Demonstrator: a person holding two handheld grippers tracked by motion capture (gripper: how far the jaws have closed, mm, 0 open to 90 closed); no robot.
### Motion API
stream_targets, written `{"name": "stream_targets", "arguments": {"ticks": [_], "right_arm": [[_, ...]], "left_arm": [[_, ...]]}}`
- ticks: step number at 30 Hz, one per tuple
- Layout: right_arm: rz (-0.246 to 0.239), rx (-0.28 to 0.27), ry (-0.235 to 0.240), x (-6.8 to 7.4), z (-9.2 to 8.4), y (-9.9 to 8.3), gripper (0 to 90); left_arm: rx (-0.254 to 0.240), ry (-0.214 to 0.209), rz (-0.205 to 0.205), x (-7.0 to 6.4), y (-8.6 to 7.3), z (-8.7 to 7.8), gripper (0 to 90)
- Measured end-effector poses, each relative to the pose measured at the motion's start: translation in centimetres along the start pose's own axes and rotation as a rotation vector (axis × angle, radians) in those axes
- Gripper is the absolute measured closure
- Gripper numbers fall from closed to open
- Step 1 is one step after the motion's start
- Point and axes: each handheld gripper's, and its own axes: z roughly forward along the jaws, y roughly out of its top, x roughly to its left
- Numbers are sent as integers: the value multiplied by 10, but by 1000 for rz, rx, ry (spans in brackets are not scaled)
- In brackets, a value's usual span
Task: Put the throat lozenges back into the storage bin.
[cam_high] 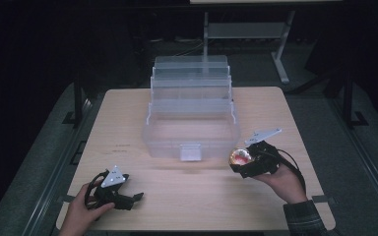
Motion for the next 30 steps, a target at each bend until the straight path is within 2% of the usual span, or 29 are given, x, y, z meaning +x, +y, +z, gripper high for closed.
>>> {"name": "stream_targets", "arguments": {"ticks": [21, 30], "right_arm": [[-5, -16, -25, -13, -8, 26, 195], [4, -20, -30, -20, -5, 37, 195]], "left_arm": [[-2, 1, -3, 0, 0, 0, 111], [-1, 0, -2, 0, 0, 0, 111]]}}
